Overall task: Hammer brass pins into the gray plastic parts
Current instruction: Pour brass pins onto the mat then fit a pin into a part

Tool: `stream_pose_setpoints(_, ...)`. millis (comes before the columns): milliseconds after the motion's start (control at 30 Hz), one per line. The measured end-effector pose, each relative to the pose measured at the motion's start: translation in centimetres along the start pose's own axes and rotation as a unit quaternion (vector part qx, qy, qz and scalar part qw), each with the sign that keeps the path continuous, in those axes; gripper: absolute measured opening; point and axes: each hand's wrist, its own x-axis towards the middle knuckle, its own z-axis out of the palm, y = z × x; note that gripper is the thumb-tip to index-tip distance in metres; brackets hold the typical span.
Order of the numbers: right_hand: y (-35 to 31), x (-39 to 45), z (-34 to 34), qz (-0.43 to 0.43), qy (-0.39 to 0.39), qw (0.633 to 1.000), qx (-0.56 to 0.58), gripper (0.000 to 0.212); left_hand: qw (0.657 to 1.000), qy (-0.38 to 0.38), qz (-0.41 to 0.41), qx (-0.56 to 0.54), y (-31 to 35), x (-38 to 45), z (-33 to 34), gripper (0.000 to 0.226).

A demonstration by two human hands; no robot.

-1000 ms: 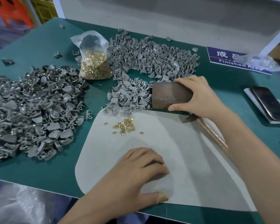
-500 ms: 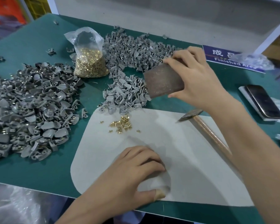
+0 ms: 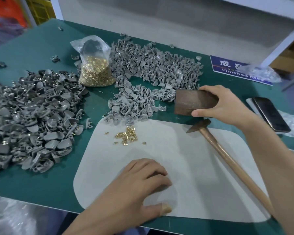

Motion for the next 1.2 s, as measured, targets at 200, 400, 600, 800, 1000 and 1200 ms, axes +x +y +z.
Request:
stream_pose_setpoints(200, 0.0, -0.2, -1.6, 0.0, -0.042, 0.997, 0.071, 0.085, 1.0, 0.001, 0.002, 0.001, -0.1, 0.0, -0.1, 0.043)
stream_pose_setpoints(400, -0.5, 0.1, -0.4, 0.011, -0.086, 0.991, 0.1, 0.079, 1.0, 0.0, 0.003, 0.004, -0.4, -0.2, 0.2, 0.043)
stream_pose_setpoints(600, -1.3, 0.8, 1.3, 0.001, -0.053, 0.994, 0.094, 0.086, 1.0, -0.01, 0.003, 0.003, -0.5, -0.2, 0.4, 0.045)
stream_pose_setpoints(800, -1.6, 1.2, 3.4, -0.029, -0.033, 0.998, 0.053, 0.086, 0.999, -0.028, 0.007, 0.015, -0.5, -0.2, -0.1, 0.043)
stream_pose_setpoints(1000, -1.6, 1.2, 3.7, -0.049, -0.016, 0.998, 0.035, 0.076, 0.998, -0.021, 0.026, 0.056, -0.6, -0.5, -0.1, 0.039)
stream_pose_setpoints(1200, -2.4, 1.5, 4.3, -0.036, -0.024, 0.999, 0.025, 0.082, 0.999, -0.009, 0.024, 0.047, -0.8, -0.5, 0.2, 0.036)
